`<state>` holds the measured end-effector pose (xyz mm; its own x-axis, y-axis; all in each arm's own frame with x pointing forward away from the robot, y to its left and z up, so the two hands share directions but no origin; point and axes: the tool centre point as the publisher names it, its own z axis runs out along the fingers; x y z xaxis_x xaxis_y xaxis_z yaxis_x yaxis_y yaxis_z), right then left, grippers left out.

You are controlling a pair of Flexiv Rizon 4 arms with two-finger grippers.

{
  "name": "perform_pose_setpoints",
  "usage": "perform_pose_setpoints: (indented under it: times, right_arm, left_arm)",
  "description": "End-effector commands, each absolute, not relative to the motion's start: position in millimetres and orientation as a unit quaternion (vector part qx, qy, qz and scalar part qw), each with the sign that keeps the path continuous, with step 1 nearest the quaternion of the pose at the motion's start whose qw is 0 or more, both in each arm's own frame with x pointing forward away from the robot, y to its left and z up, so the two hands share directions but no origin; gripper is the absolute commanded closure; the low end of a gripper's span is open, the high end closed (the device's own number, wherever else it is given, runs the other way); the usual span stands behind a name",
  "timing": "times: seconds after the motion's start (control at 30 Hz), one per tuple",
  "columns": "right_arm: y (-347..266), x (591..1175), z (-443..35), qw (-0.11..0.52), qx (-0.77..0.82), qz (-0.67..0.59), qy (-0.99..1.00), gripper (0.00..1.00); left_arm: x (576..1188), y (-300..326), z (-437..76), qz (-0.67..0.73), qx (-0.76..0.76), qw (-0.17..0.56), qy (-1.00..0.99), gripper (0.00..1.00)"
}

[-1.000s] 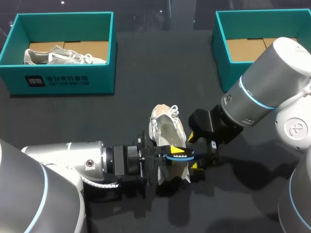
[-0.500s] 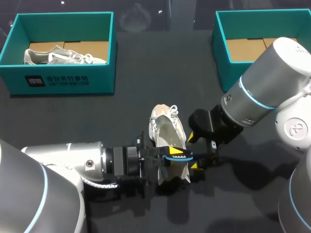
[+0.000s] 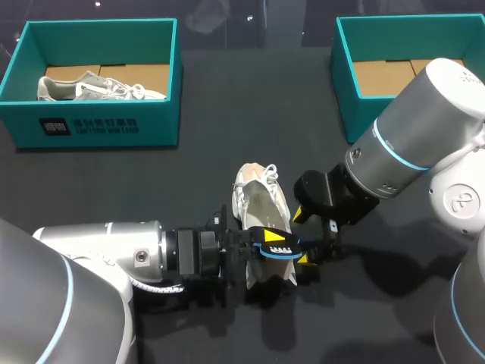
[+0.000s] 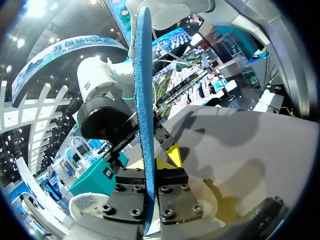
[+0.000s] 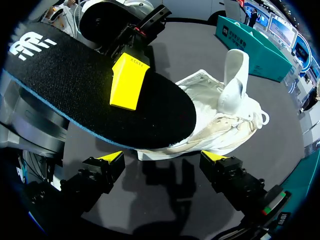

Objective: Take the shoe out of the shoebox, open the shoe tongue, remove and reinsert the insole, then place the shoe into the shoebox

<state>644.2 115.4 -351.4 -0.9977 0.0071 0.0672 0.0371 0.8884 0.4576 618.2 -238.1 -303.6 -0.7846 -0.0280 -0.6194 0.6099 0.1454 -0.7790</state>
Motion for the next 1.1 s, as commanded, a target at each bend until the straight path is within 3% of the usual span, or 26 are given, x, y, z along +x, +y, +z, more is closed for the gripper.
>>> perform_pose_setpoints:
  times: [0.03, 1.1]
  right_arm:
    - [116.1, 643.2, -352.8, 0.030, -0.012, -0.236, -0.971, 0.00]
    - [116.1, 643.2, -352.8, 0.030, -0.012, -0.236, -0.971, 0.00]
  left_arm:
    - [619.4, -240.6, -305.1, -0.618, 0.205, 0.260, 0.713, 1.00]
    - [640.0, -236.8, -323.5, -0.594, 0.228, 0.291, 0.715, 1.00]
